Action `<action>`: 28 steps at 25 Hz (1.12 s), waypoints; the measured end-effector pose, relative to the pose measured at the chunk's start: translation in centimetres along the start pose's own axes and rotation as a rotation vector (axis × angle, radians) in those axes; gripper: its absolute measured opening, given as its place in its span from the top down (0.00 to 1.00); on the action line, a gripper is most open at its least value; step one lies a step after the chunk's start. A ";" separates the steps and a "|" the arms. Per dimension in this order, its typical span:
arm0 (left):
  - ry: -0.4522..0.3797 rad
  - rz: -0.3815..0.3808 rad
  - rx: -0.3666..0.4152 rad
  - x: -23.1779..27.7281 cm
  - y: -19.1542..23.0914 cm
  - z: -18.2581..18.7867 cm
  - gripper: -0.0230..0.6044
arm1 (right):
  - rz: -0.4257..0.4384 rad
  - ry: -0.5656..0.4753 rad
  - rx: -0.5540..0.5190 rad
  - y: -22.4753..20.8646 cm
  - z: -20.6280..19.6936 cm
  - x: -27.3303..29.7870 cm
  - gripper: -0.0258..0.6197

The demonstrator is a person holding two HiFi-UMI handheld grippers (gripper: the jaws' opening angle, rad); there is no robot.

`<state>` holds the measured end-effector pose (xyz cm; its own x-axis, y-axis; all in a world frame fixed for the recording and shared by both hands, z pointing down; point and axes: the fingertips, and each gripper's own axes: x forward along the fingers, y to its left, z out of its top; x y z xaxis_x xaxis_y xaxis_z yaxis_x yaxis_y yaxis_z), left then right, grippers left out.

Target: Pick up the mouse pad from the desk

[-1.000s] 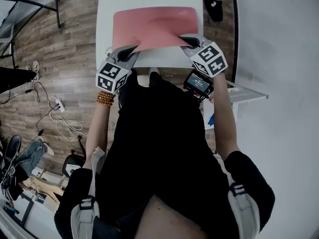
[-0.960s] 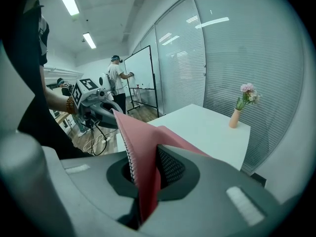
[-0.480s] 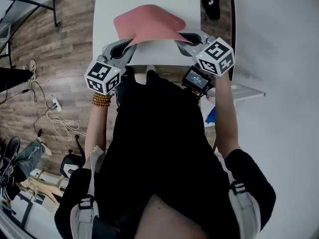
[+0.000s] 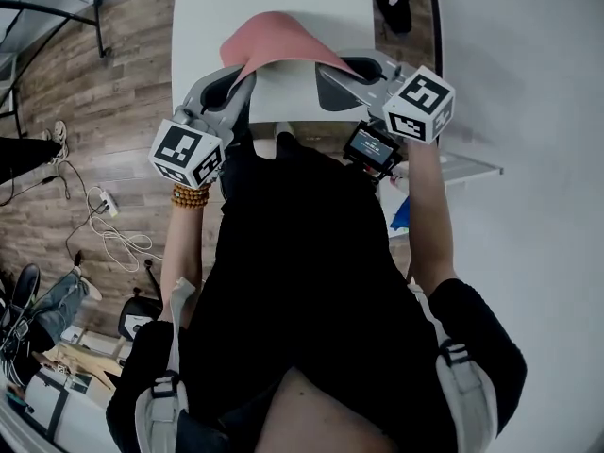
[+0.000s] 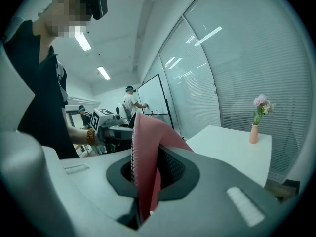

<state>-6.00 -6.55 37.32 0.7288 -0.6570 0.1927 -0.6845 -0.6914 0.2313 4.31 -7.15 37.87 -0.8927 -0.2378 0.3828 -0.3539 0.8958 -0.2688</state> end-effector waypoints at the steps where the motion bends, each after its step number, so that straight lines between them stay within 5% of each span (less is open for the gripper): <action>1: -0.022 -0.001 -0.002 0.0 -0.1 0.6 0.93 | 0.013 -0.022 0.004 0.3 0.6 -0.1 0.89; 7: -0.116 0.041 0.058 0.1 -0.5 4.8 0.93 | 0.038 -0.165 -0.022 1.4 4.3 -0.9 0.88; 17: -0.293 0.221 0.177 -0.6 0.2 9.6 0.93 | -0.051 -0.464 -0.026 1.8 9.0 -2.2 0.89; 23: -0.374 0.363 0.248 0.0 -1.0 11.4 0.93 | -0.180 -0.582 -0.107 1.9 9.9 -4.4 0.88; 28: -0.364 0.410 0.240 0.6 -0.7 10.2 0.93 | -0.277 -0.599 -0.127 1.2 9.2 -4.4 0.87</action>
<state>-5.25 -9.53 27.58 0.3803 -0.9160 -0.1281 -0.9245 -0.3806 -0.0232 5.26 -8.48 27.69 -0.7873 -0.5996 -0.1439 -0.5891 0.8003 -0.1115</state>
